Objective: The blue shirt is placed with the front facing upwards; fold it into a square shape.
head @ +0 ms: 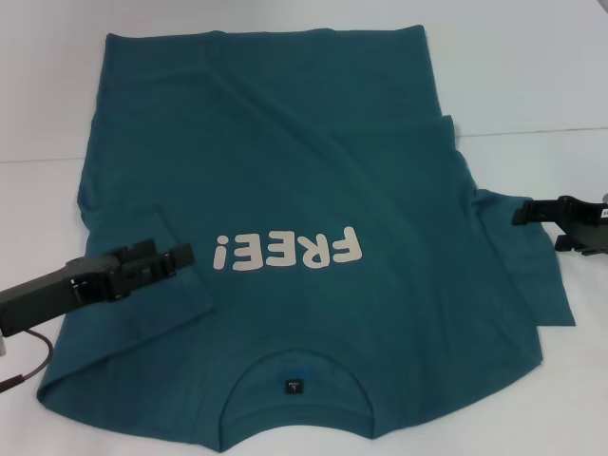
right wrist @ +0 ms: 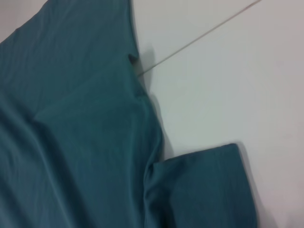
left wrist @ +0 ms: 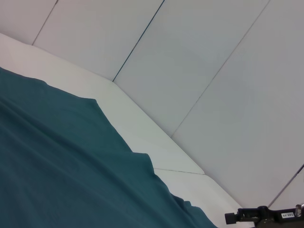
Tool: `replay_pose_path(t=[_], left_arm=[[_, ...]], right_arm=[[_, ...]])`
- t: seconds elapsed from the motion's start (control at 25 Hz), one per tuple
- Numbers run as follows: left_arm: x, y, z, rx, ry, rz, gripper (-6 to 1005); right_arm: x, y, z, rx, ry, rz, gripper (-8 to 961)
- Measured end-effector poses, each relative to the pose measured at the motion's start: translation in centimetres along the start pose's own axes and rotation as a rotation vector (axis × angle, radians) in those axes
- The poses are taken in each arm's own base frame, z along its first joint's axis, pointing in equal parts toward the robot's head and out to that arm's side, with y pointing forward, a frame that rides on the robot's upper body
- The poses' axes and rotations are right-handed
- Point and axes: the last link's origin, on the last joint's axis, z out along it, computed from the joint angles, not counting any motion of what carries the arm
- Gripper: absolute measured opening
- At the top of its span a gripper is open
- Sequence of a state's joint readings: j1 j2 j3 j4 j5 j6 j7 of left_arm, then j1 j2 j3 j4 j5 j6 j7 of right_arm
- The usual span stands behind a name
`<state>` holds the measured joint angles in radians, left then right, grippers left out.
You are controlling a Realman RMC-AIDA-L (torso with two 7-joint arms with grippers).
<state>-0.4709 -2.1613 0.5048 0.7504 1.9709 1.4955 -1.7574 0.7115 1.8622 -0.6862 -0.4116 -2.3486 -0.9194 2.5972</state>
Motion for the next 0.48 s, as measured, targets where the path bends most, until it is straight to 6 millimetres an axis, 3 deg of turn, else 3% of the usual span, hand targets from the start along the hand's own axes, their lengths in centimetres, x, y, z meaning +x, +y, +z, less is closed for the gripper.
replay_pose_path(t=[0.48], left_arm=[[0.03,0.01,-0.02,0.0,0.004,0.0,933]], right_arm=[[-0.19,0.51,0.16,-0.006,0.0,-0.009,915]])
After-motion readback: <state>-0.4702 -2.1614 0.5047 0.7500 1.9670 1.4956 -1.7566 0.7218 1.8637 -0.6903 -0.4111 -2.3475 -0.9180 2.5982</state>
